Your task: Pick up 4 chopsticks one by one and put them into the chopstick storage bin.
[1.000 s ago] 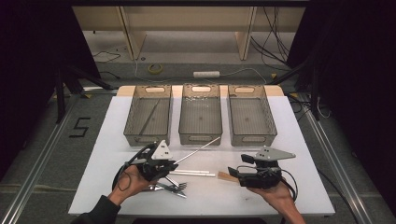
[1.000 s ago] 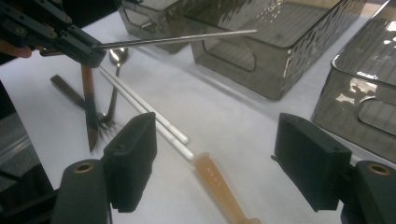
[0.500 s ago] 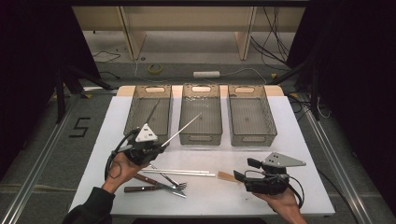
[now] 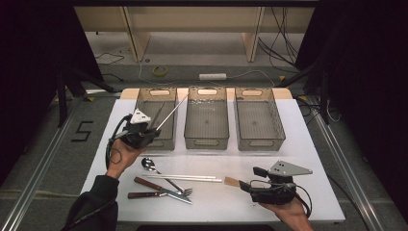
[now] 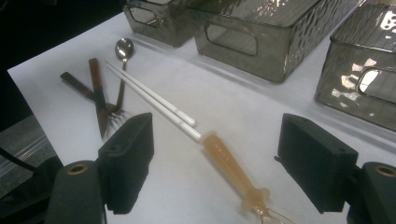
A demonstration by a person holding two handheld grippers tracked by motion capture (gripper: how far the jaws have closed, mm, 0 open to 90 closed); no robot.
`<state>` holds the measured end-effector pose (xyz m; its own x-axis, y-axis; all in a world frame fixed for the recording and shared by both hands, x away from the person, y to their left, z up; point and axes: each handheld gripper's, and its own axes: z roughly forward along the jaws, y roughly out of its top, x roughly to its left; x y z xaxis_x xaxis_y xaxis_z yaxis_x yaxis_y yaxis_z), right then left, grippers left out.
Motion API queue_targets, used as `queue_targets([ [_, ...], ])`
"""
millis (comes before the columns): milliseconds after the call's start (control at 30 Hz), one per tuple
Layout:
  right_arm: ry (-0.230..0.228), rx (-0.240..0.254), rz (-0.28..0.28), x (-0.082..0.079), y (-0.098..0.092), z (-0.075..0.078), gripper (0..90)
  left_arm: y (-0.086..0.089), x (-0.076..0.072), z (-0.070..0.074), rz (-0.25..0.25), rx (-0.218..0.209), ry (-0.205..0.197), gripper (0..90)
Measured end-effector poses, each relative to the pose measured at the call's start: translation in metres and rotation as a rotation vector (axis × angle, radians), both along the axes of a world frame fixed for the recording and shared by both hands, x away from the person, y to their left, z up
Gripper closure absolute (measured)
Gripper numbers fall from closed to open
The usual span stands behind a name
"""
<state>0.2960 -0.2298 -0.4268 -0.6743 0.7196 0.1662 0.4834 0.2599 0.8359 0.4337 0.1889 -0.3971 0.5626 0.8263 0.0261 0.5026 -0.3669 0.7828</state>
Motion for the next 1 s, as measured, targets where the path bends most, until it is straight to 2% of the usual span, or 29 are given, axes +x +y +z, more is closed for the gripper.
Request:
queue_targets([
  [100,-0.005,0.009,0.004,-0.002,0.000,0.001,27.4,0.005,0.008,0.000,0.023,0.002,0.000,83.6],
  [300,-0.003,0.004,0.010,-0.002,0.002,0.000,26.3,0.011,0.025,-0.003,0.067,-0.020,0.012,83.6],
  [533,-0.001,0.005,0.015,-0.003,0.002,0.000,26.1,0.022,0.043,-0.014,0.121,-0.035,0.029,83.6],
  [700,0.001,0.005,0.022,-0.002,0.002,-0.001,26.0,0.032,0.050,-0.018,0.166,-0.052,0.036,83.5],
  [1000,0.008,-0.002,0.030,-0.003,0.005,-0.001,26.0,0.039,0.058,-0.027,0.215,-0.037,0.059,83.3],
])
